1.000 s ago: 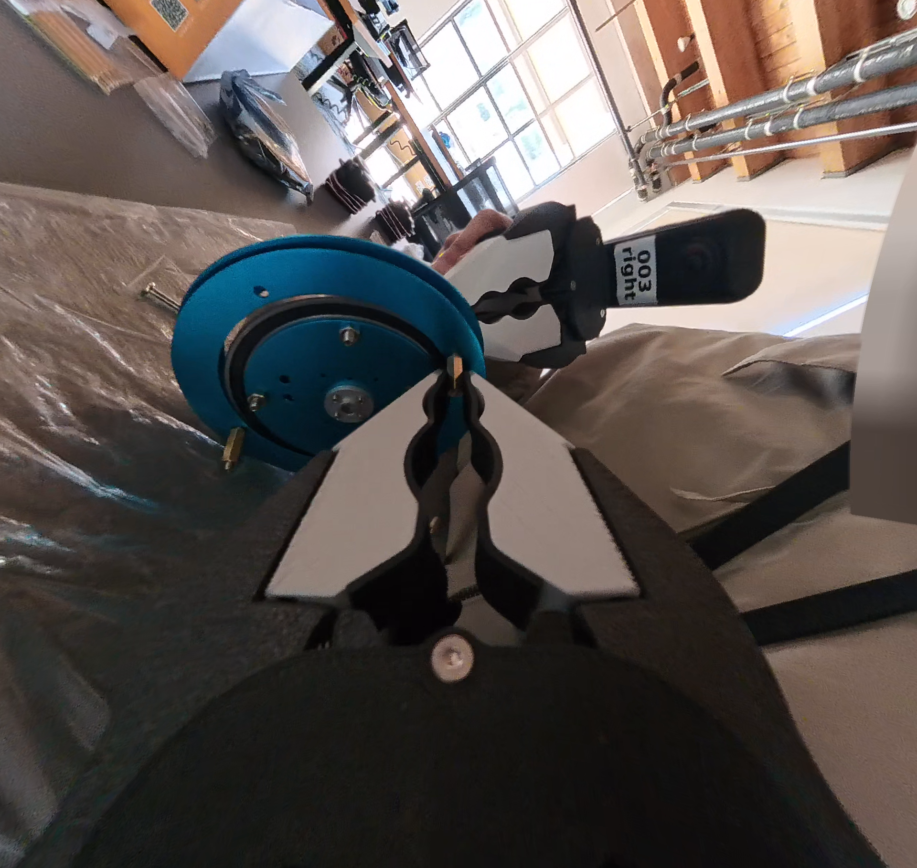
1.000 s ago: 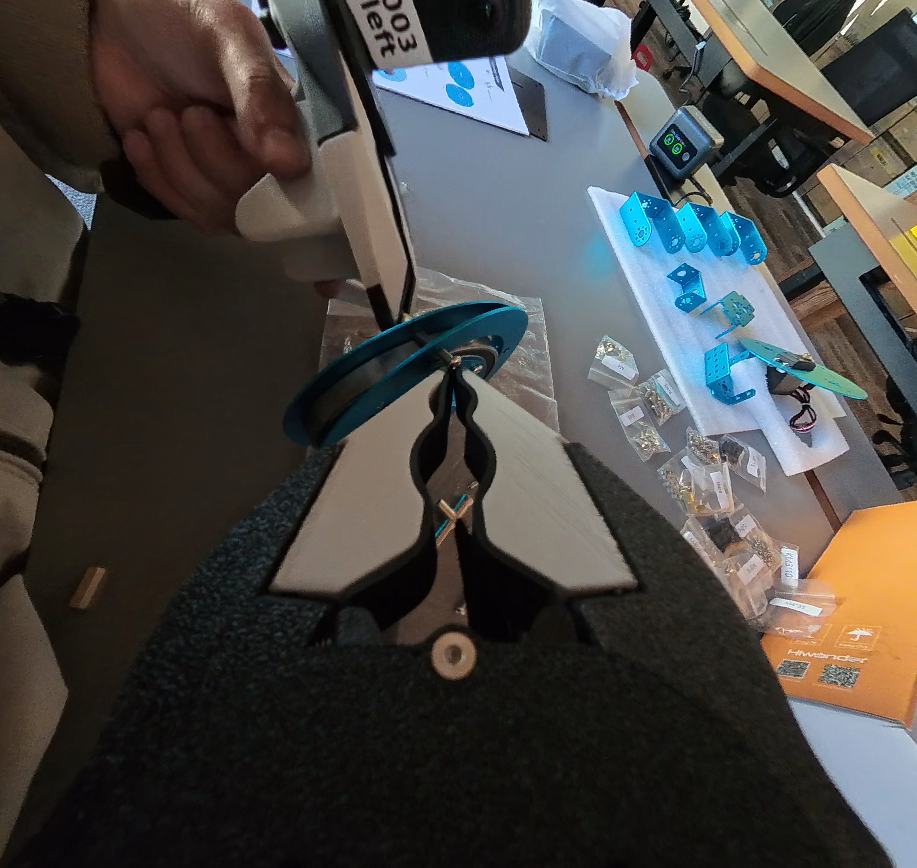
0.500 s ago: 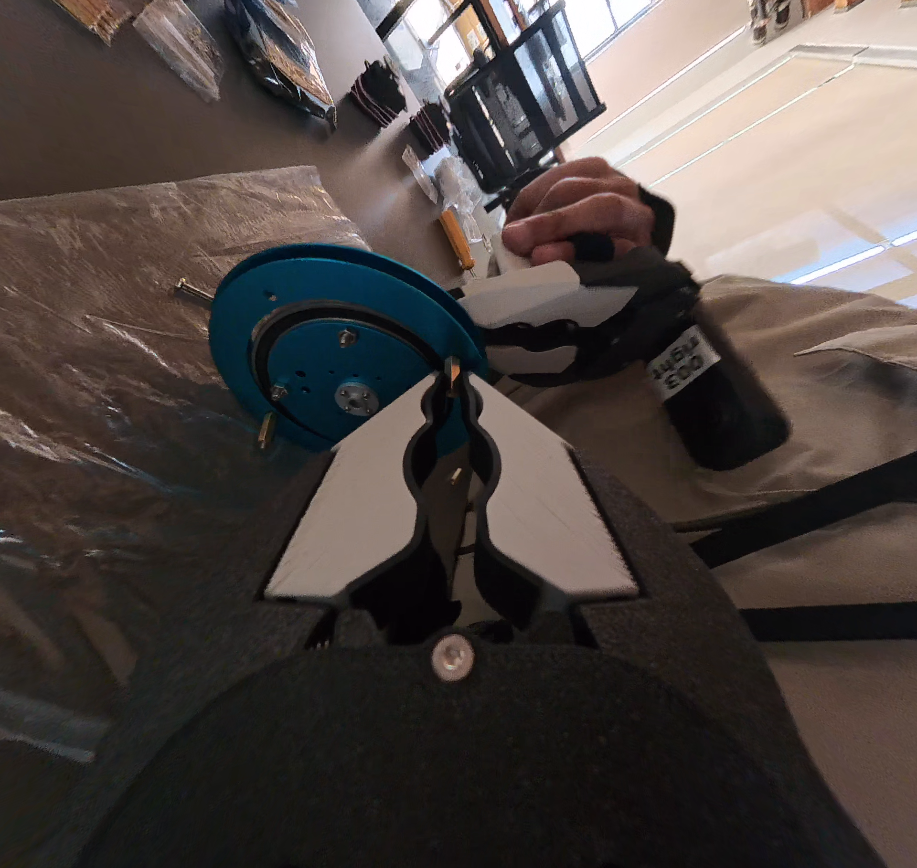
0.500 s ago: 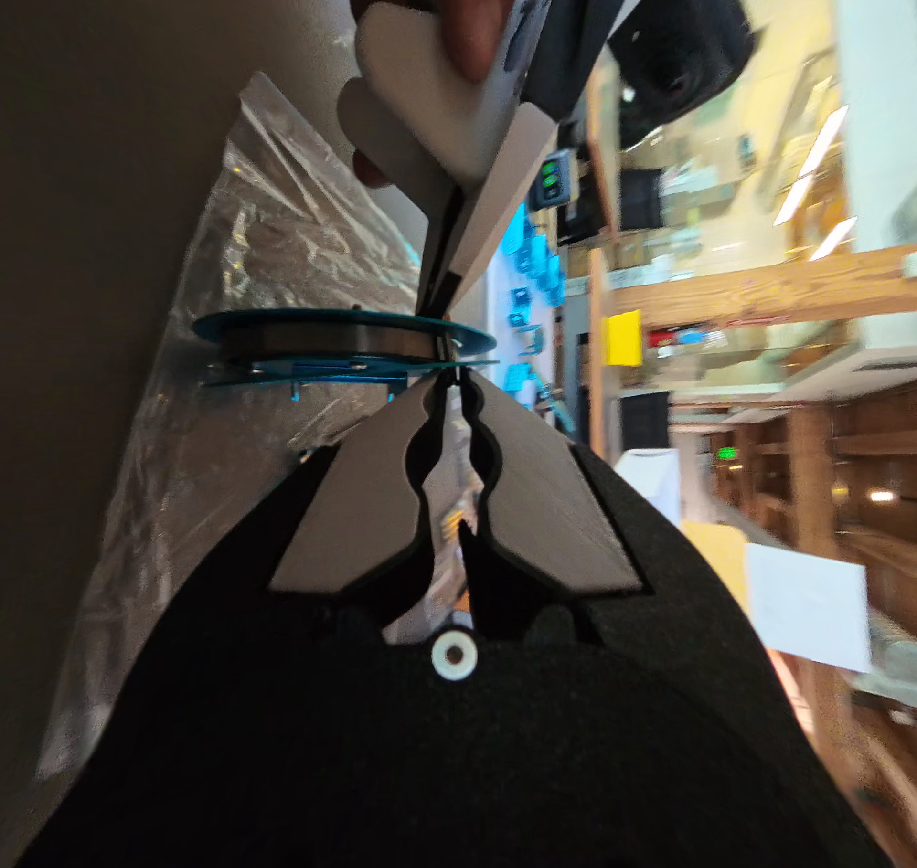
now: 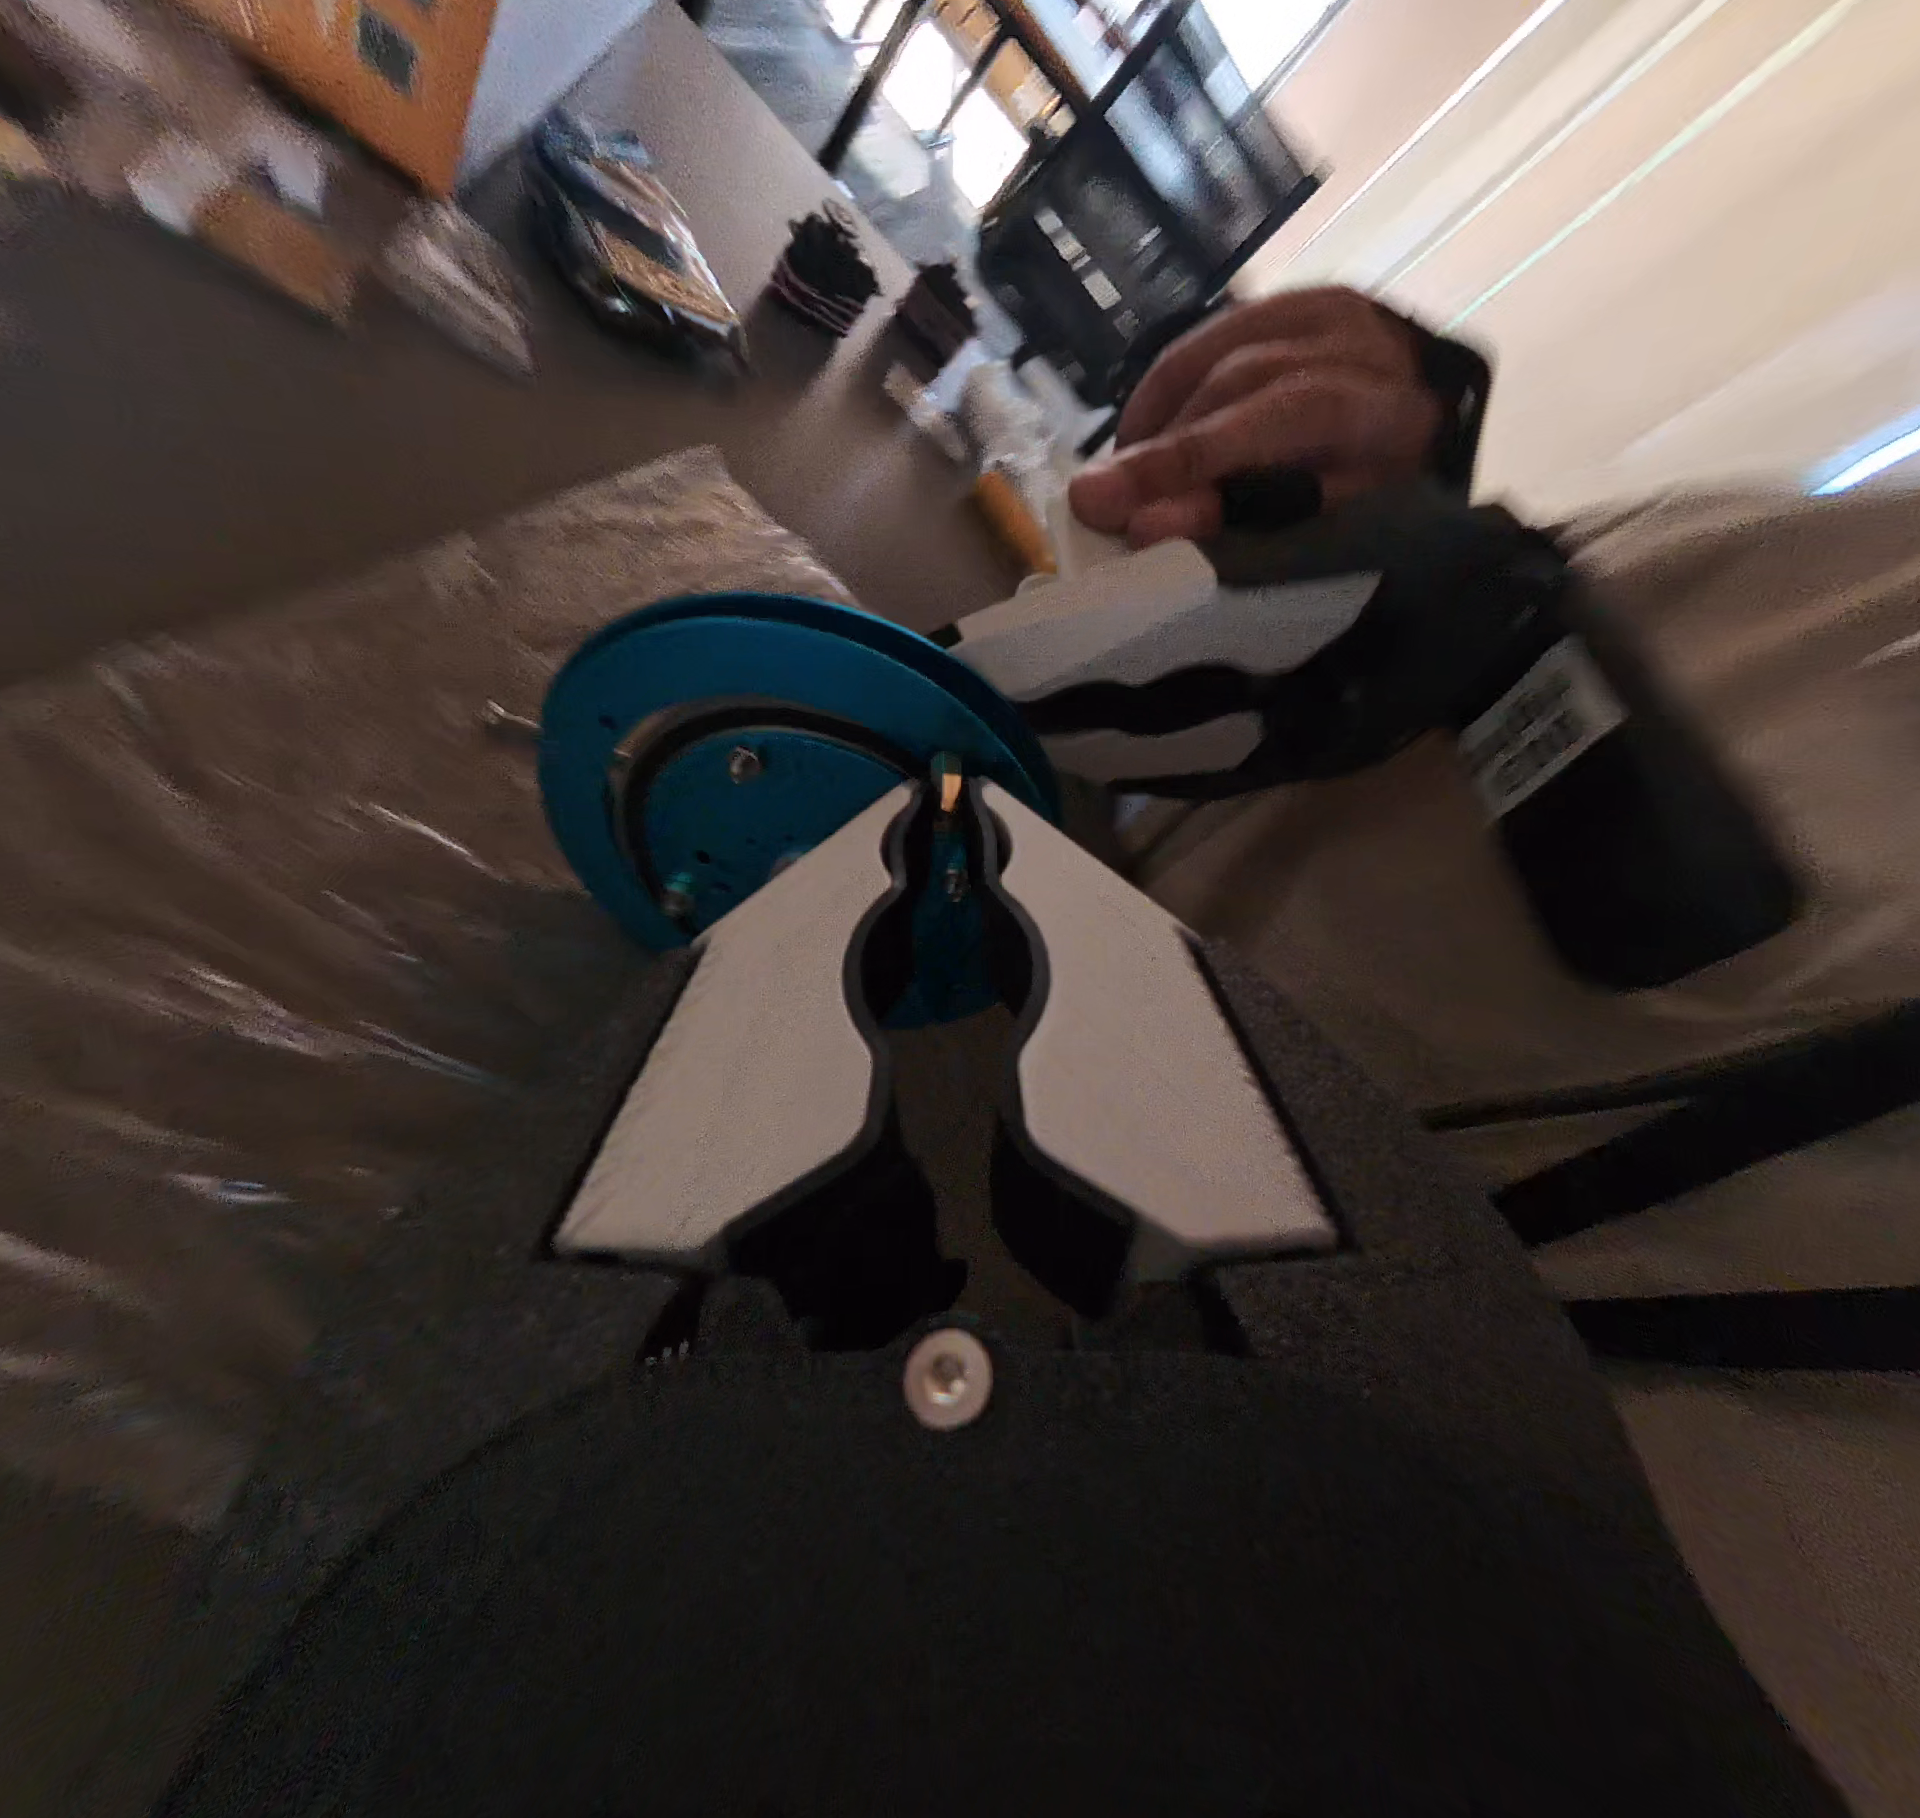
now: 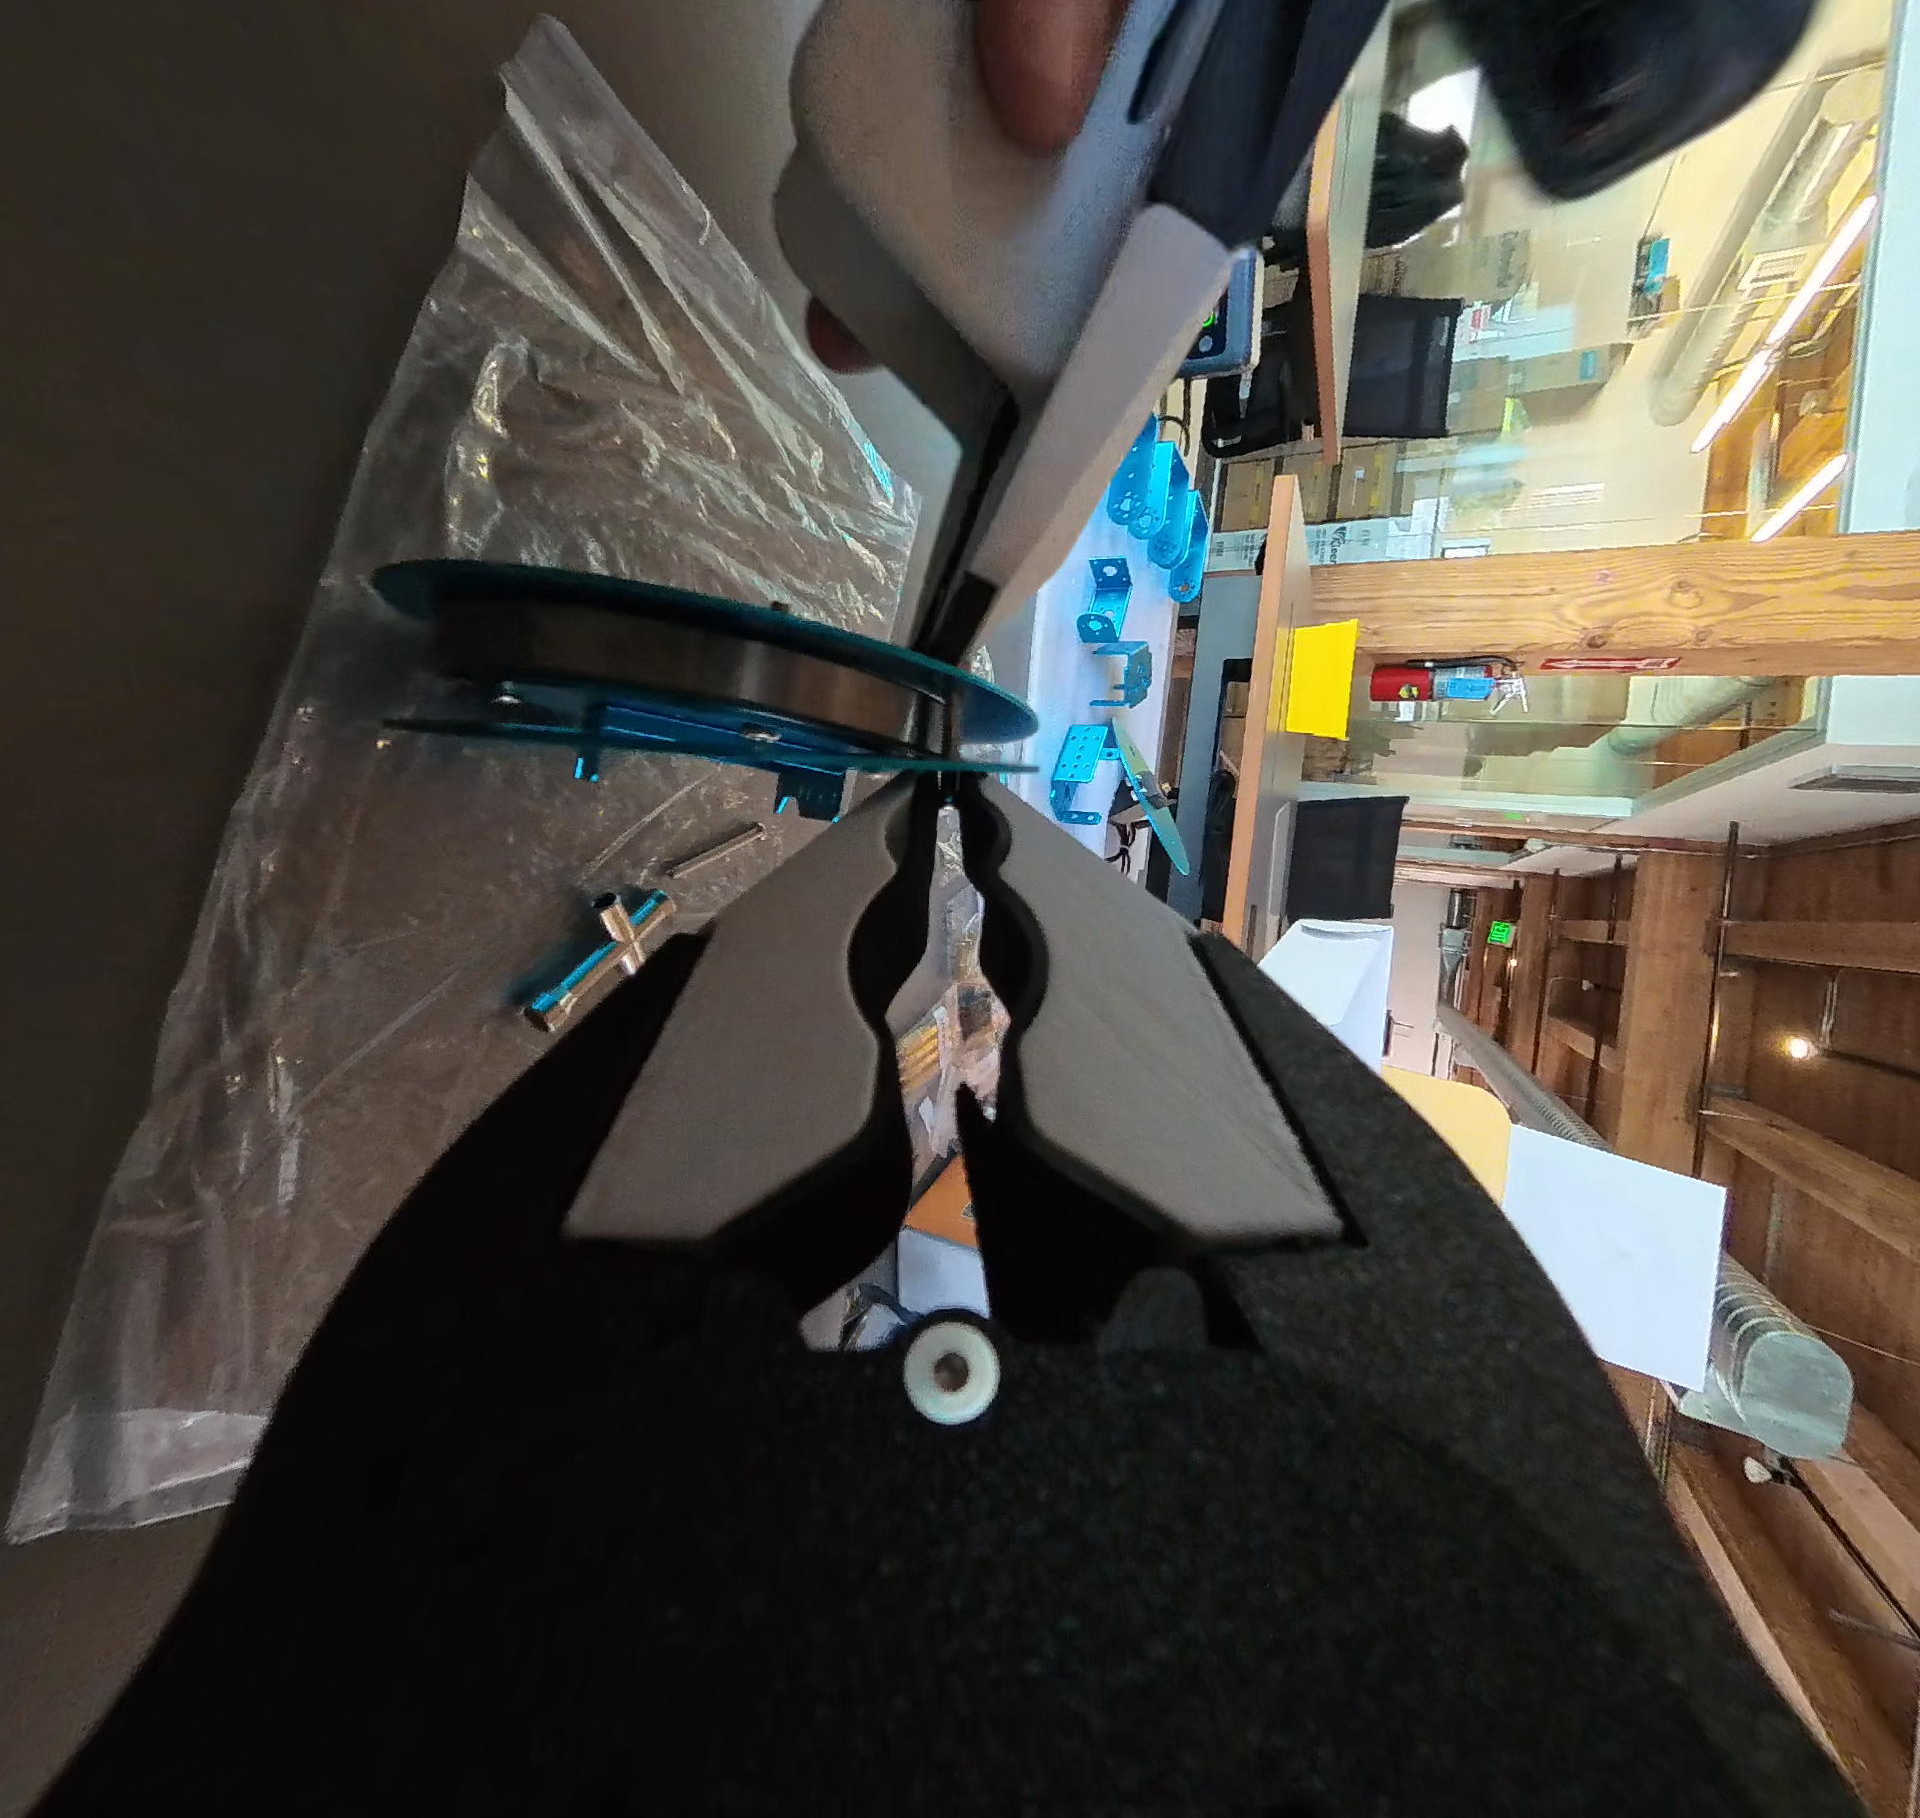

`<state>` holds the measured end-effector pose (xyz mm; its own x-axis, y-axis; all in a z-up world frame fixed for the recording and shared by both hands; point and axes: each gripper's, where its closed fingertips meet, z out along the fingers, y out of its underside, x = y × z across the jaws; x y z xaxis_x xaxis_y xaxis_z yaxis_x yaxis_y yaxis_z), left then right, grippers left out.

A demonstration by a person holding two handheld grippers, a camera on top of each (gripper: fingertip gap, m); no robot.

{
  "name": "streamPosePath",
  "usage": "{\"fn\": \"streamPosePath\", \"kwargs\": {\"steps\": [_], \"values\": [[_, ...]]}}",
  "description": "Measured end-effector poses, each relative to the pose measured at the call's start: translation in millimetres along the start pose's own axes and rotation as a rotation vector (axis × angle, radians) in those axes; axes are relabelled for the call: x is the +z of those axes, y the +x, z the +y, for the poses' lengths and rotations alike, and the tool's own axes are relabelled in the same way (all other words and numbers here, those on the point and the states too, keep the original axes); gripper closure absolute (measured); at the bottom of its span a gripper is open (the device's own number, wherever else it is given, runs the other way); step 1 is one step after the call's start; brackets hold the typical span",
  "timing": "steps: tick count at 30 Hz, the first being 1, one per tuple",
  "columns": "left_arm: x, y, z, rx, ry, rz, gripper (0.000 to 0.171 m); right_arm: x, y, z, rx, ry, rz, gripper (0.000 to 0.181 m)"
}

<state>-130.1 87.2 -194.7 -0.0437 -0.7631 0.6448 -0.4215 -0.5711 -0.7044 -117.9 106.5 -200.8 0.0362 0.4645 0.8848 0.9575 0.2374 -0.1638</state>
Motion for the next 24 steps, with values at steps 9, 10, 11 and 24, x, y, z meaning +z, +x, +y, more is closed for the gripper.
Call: {"fn": "streamPosePath", "kwargs": {"steps": [9,10,11,24], "values": [[1,-7,7,0.846,-0.124,-0.435,0.169,-1,2,-4,0.041,0.017,-0.029,0.180],[0,-9,6,0.918,-0.127,-0.477,0.168,-1,2,-4,0.041,0.014,-0.024,0.180],[0,-10,5,0.992,-0.129,-0.518,0.169,0,2,-3,0.042,0.012,-0.022,0.179],[-4,-13,-3,1.906,0.031,-0.947,0.169,1,1,-6,0.082,0.022,-0.059,0.179]]}}
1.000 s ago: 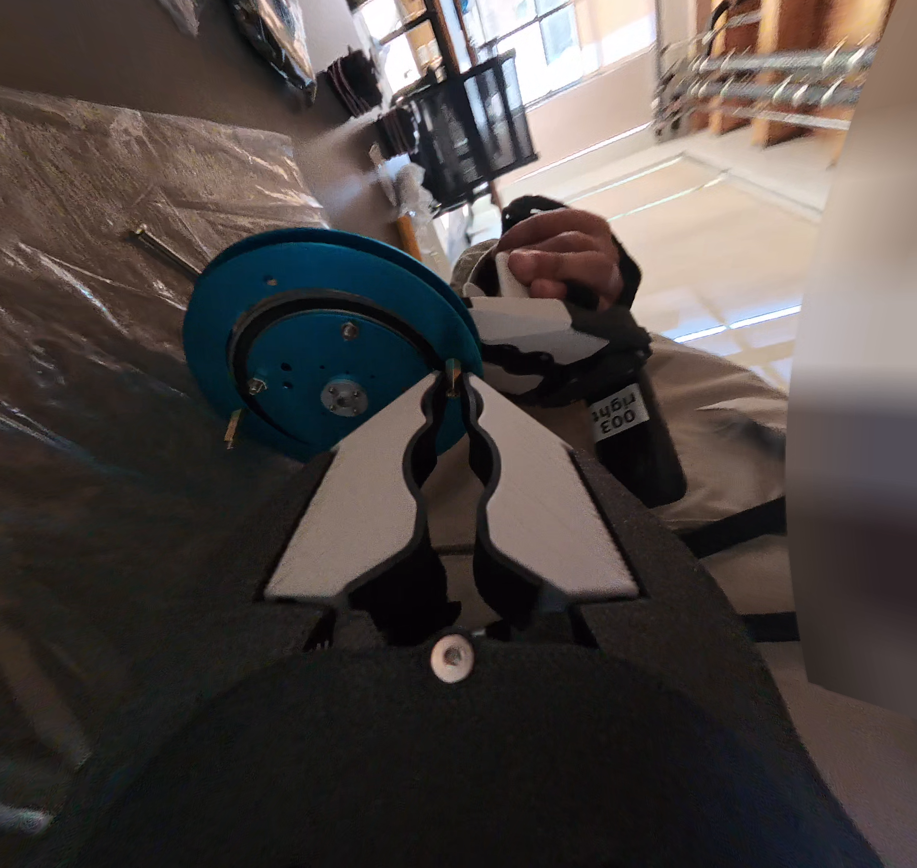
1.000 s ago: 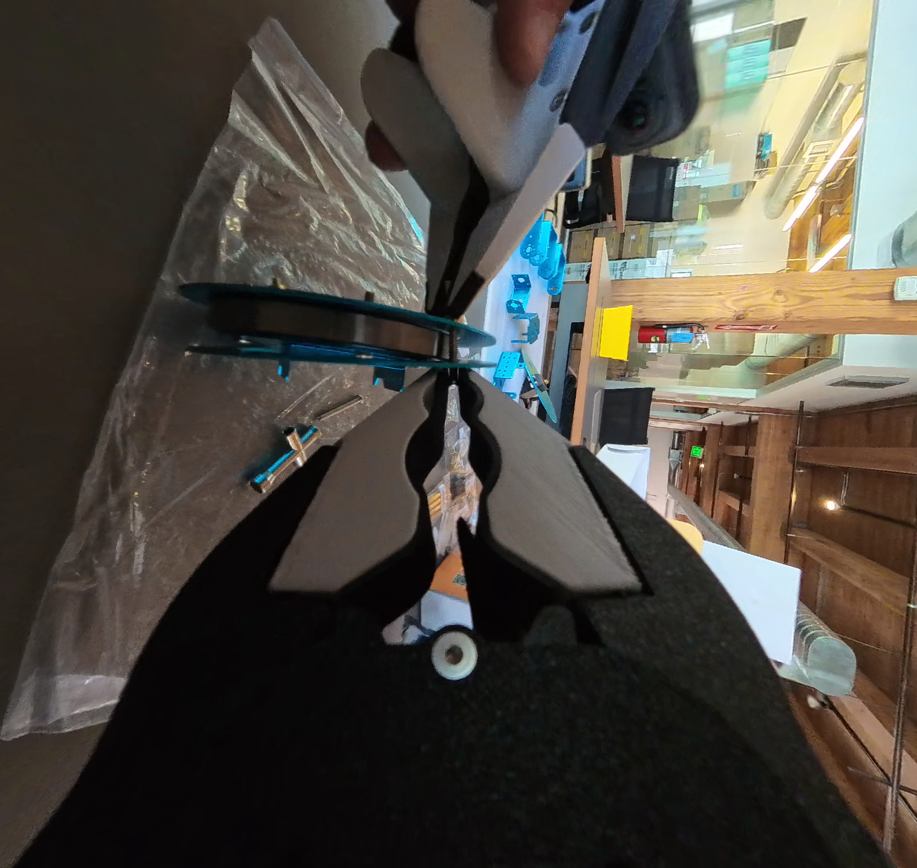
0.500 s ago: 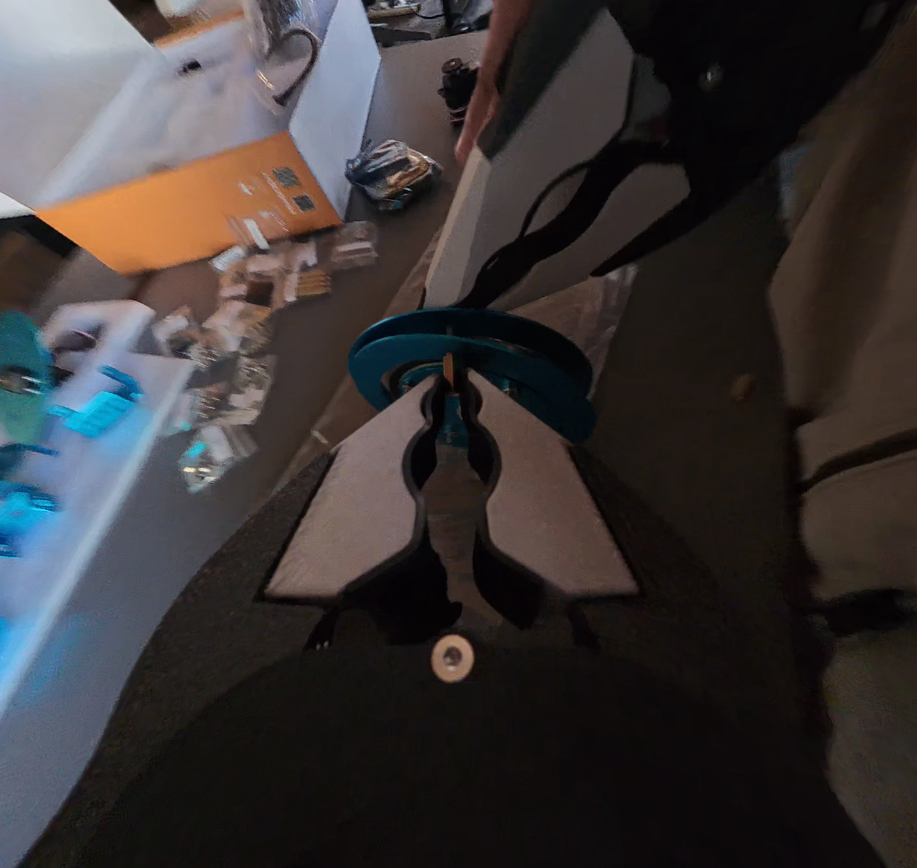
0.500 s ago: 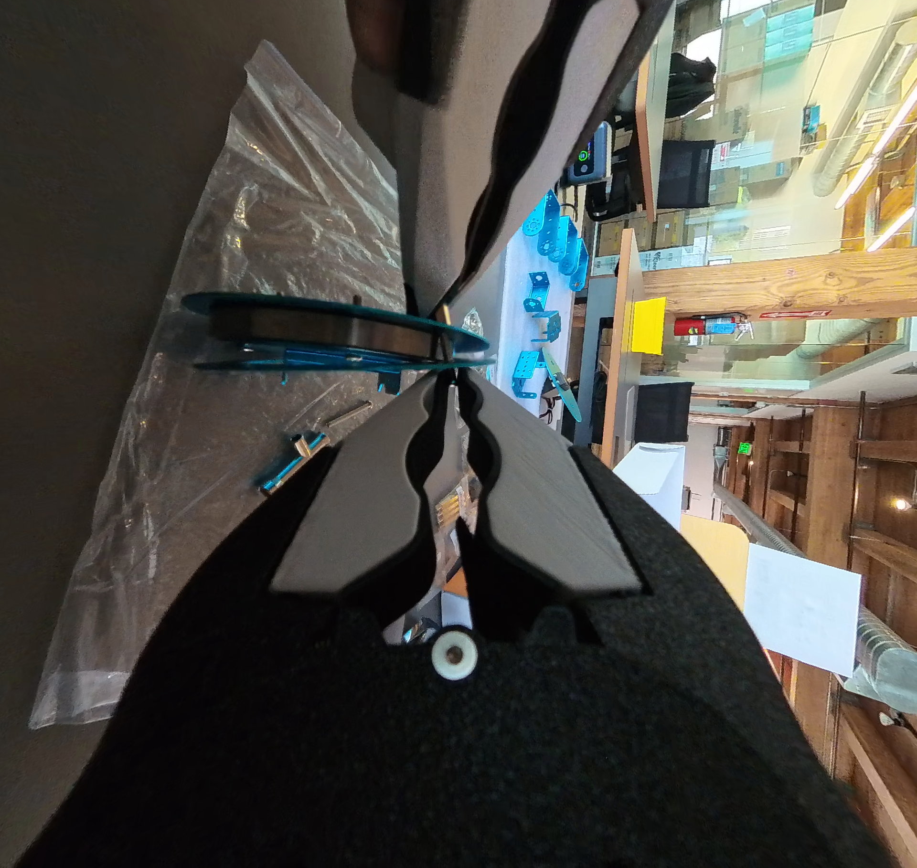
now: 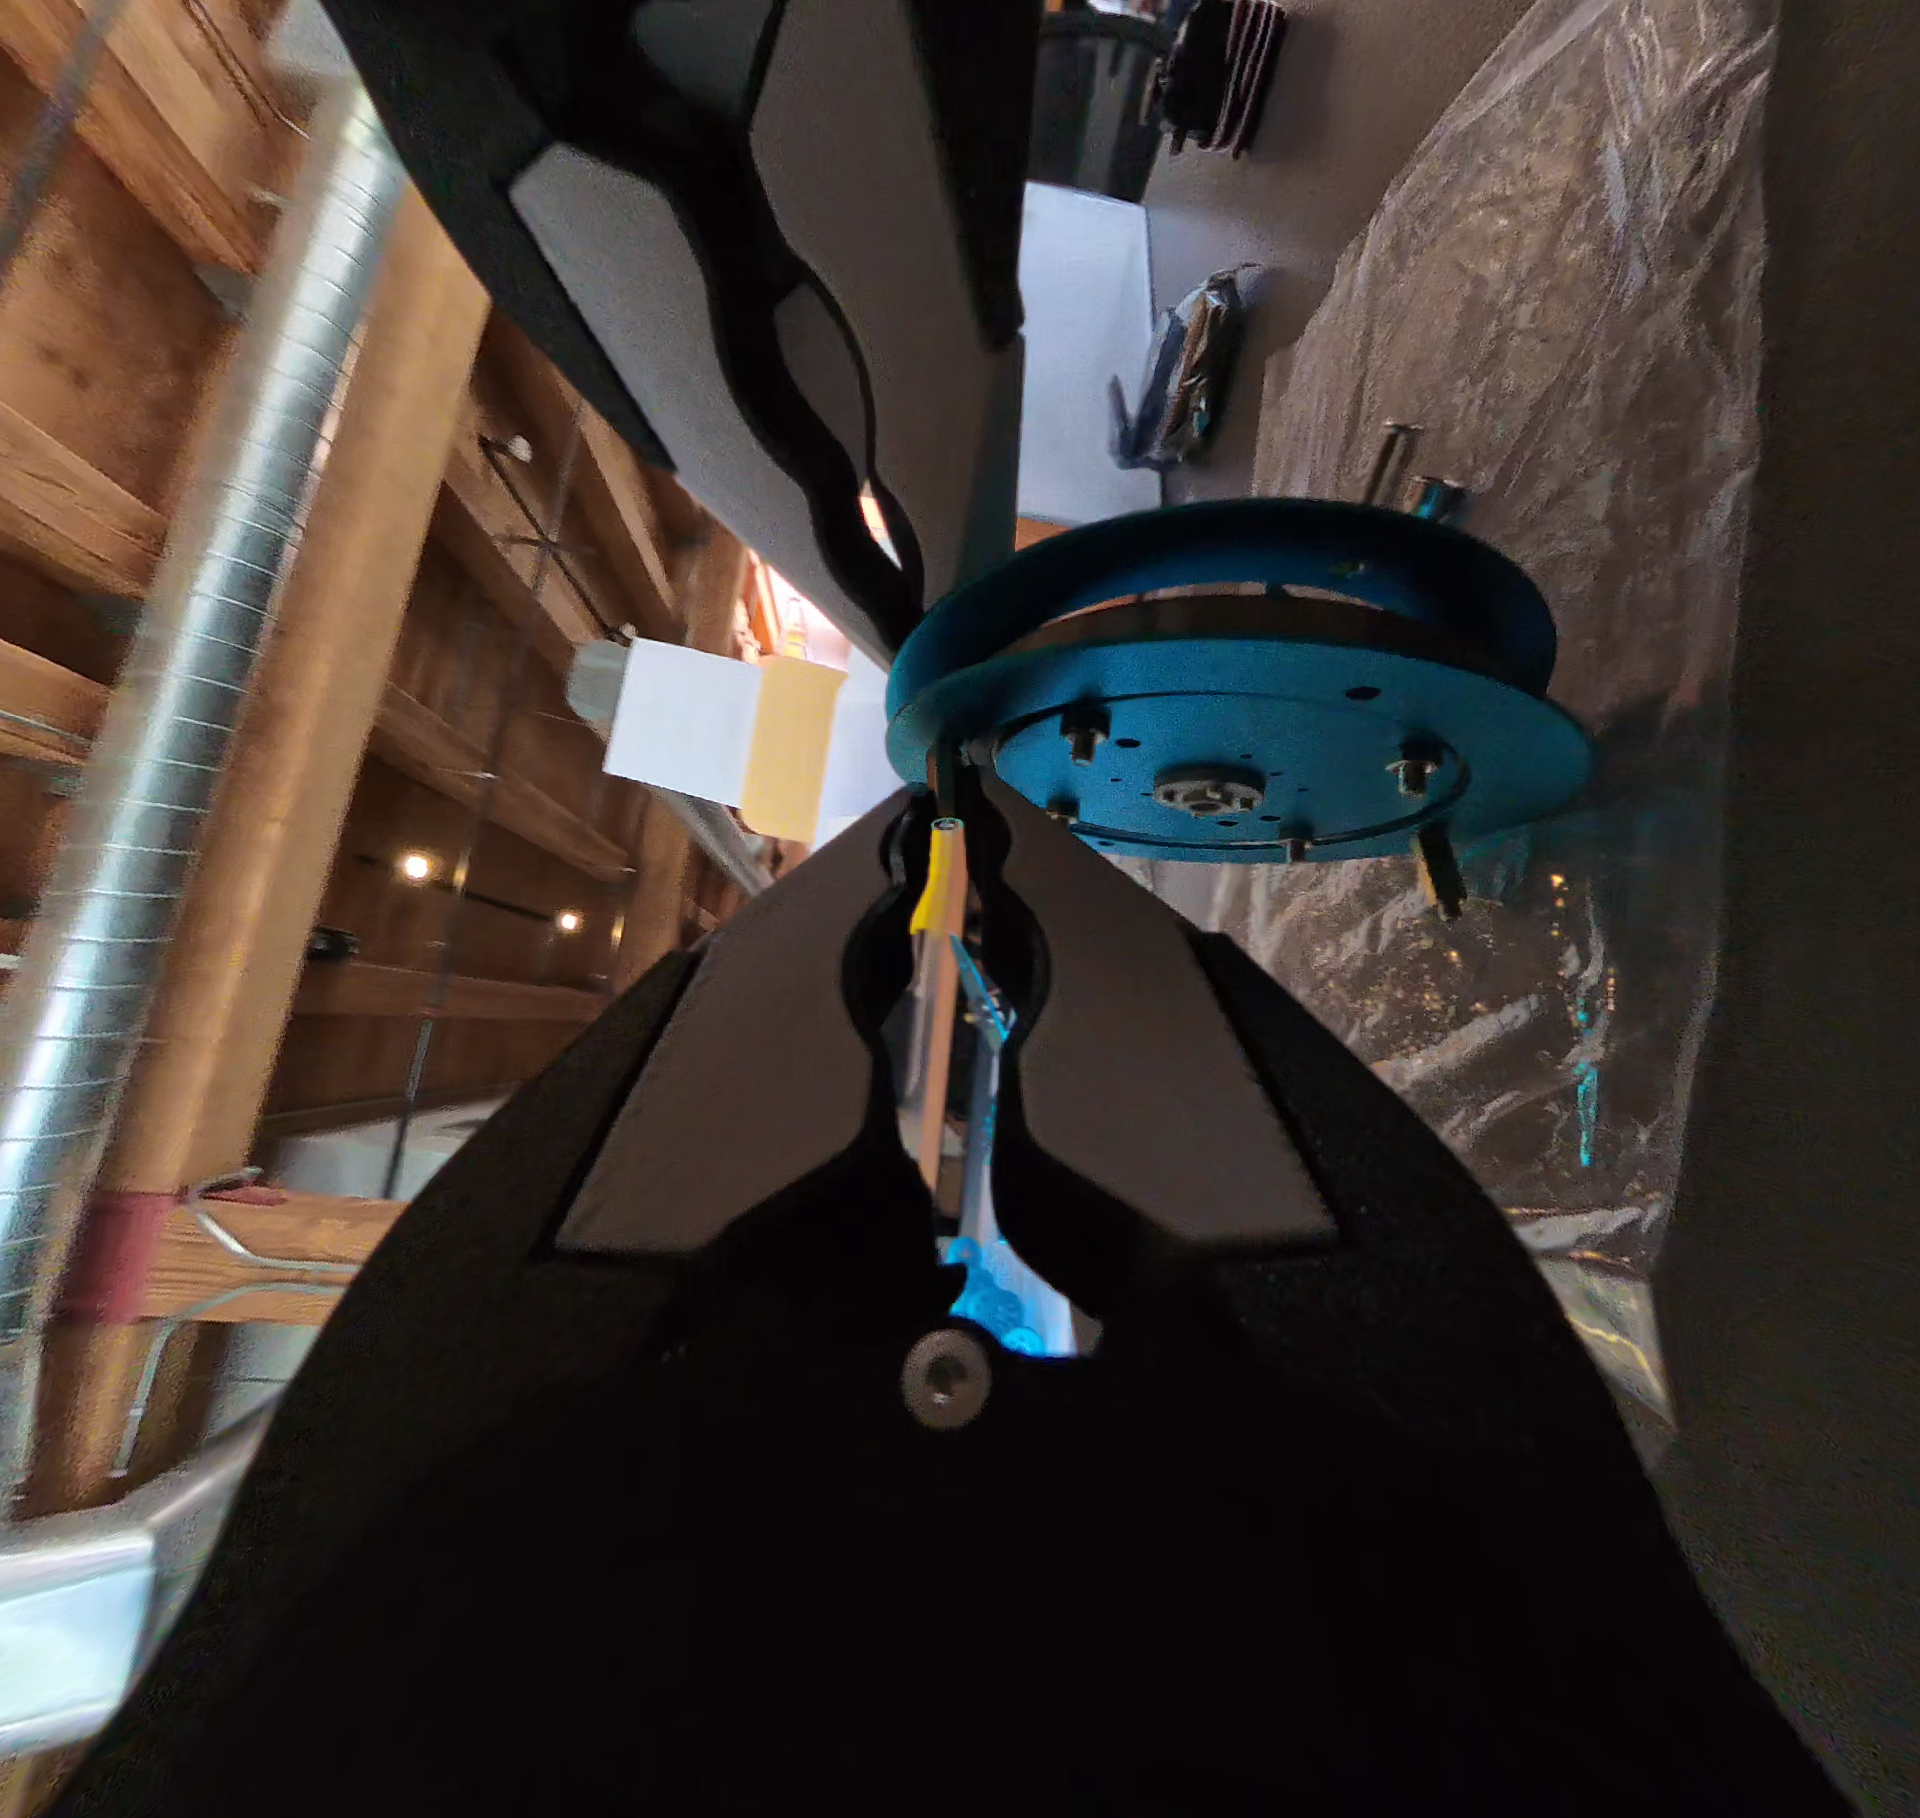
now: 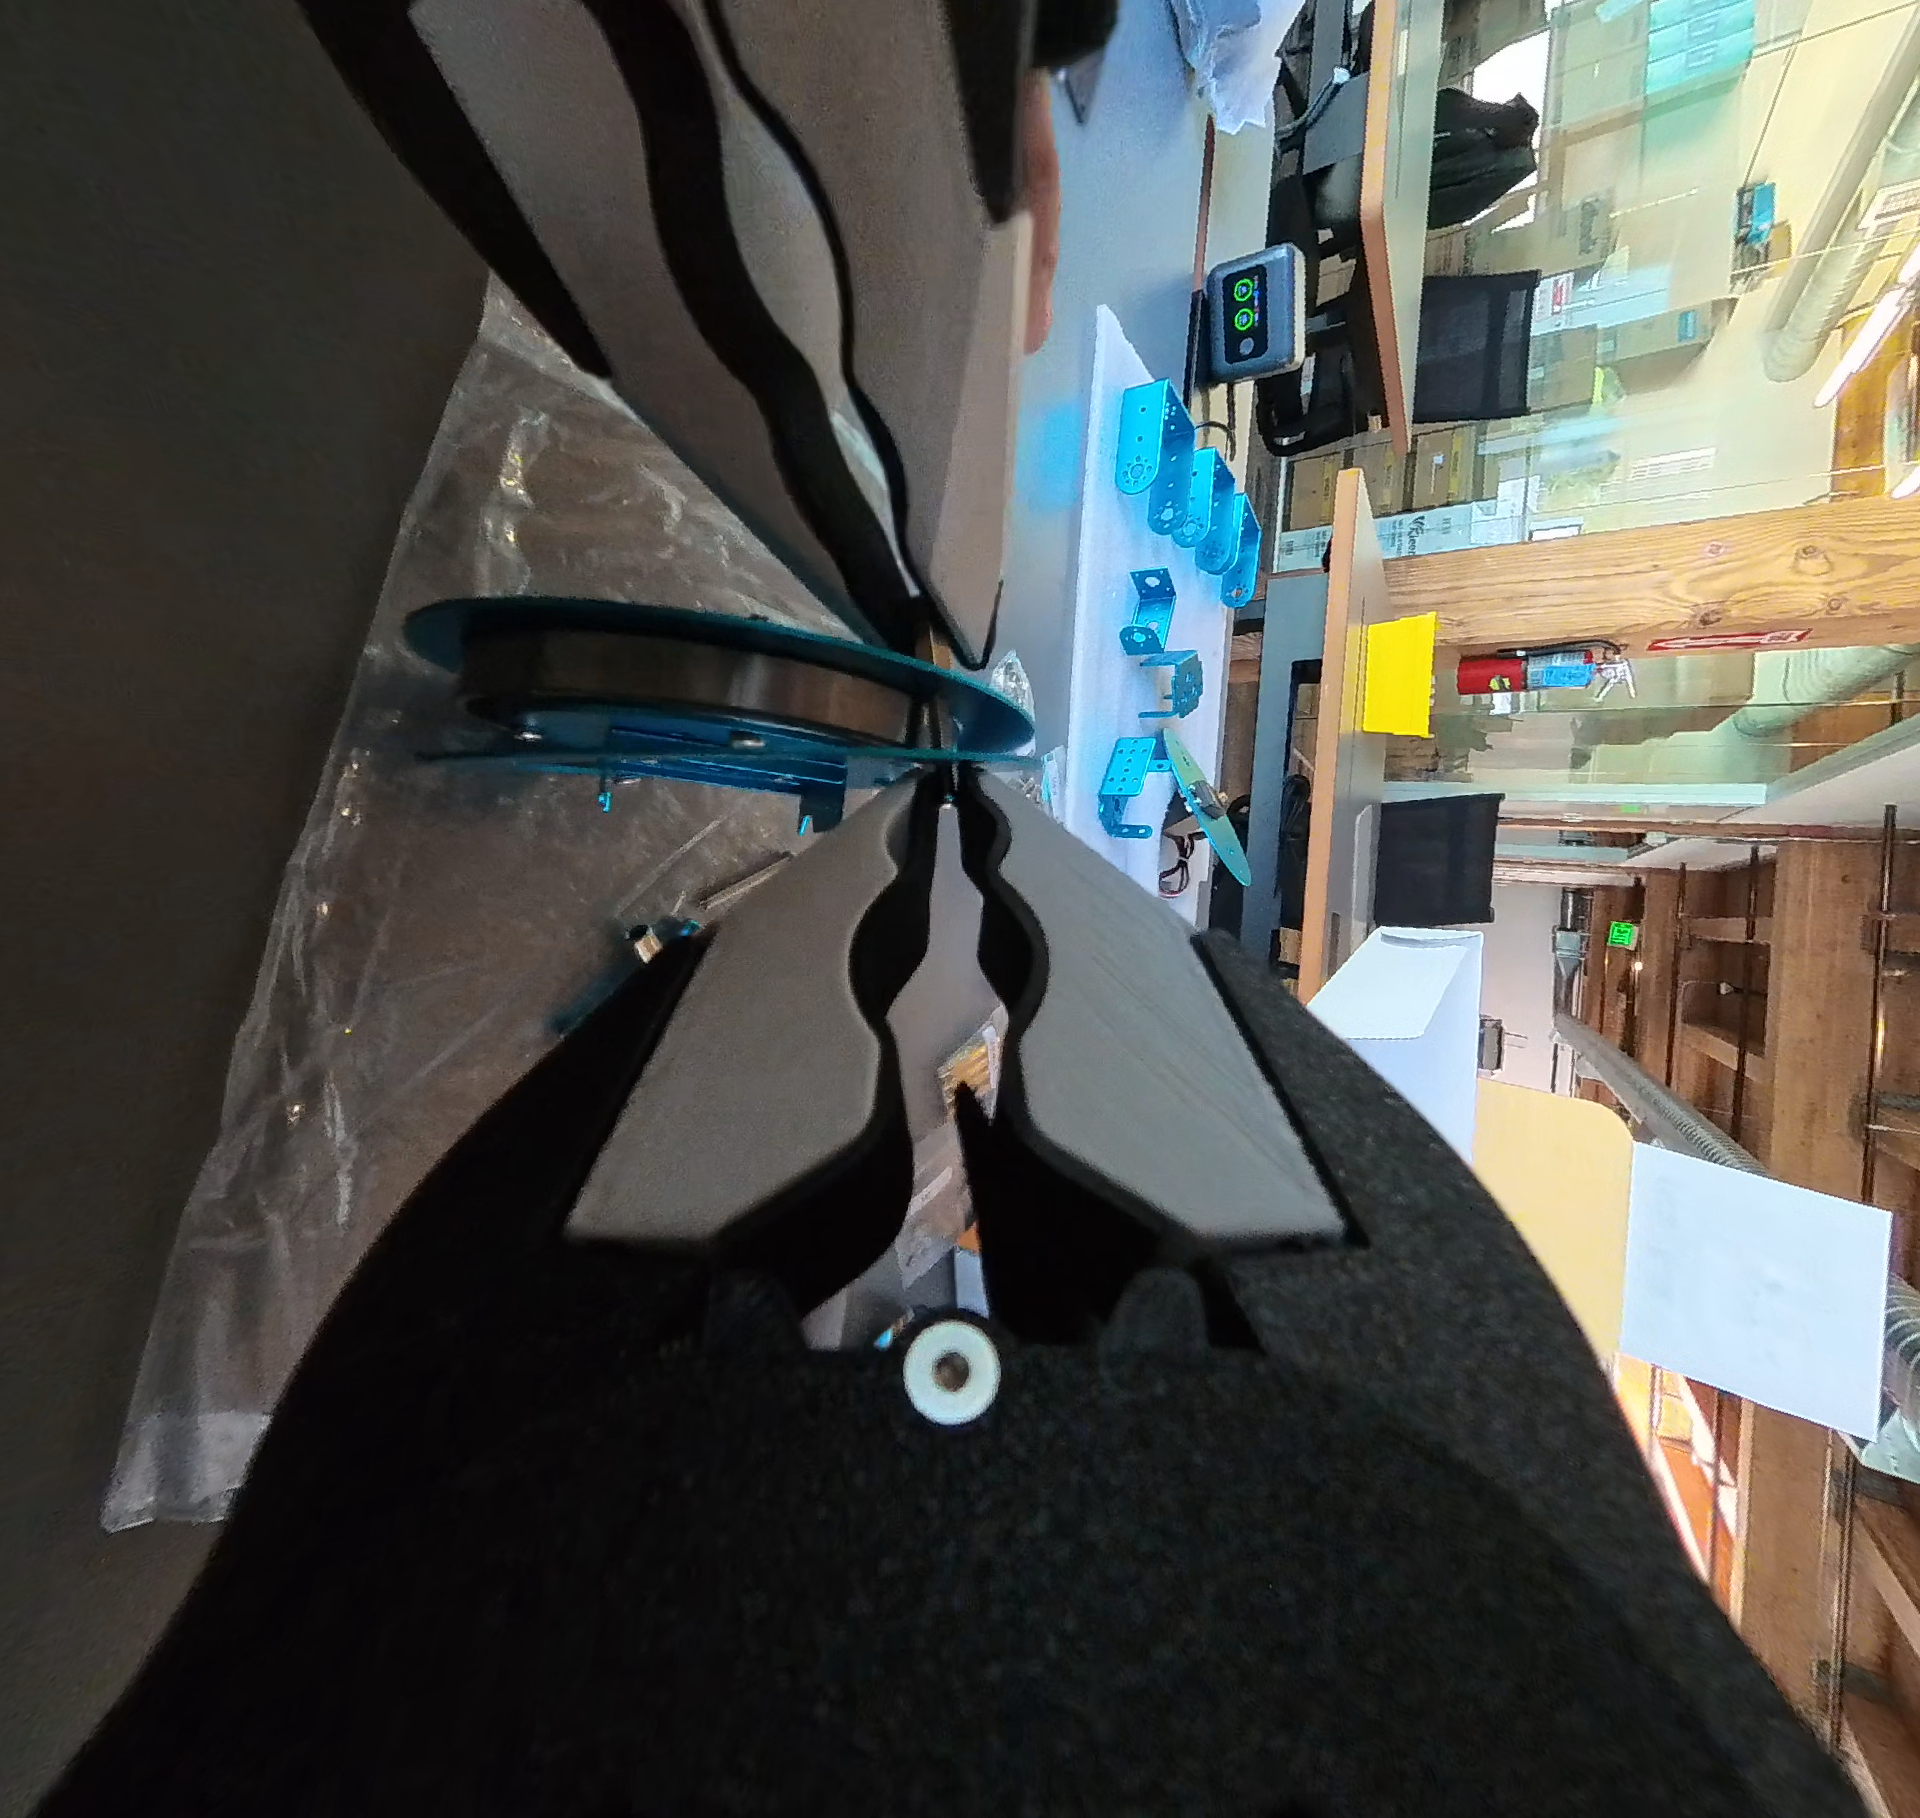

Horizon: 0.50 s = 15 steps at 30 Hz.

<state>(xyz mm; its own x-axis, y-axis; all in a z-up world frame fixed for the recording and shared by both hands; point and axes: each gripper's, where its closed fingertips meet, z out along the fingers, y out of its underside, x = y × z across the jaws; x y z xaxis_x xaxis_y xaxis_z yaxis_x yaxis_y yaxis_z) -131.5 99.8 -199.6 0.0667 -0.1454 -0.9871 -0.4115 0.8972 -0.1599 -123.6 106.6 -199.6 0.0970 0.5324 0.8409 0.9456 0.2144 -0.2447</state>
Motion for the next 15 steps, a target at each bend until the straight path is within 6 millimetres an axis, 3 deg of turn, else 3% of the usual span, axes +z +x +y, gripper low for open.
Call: {"fn": "streamPosePath", "kwargs": {"steps": [2,4,9,12,15], "values": [[1,0,0,-0.019,0.004,-0.008,0.168,0,0,1,0.005,-0.003,0.002,0.179],[1,0,-4,-0.203,0.021,0.066,0.167,0,0,3,0.000,-0.009,-0.002,0.179],[-9,3,-15,-0.939,0.060,0.472,0.161,-2,-5,0,-0.008,0.010,-0.014,0.179],[-13,6,-13,-1.419,-0.012,0.757,0.153,-2,-5,-1,-0.014,0.008,-0.009,0.178],[-16,0,-16,-1.771,-0.012,0.991,0.153,-2,-5,-1,-0.017,0.010,-0.007,0.178]]}}
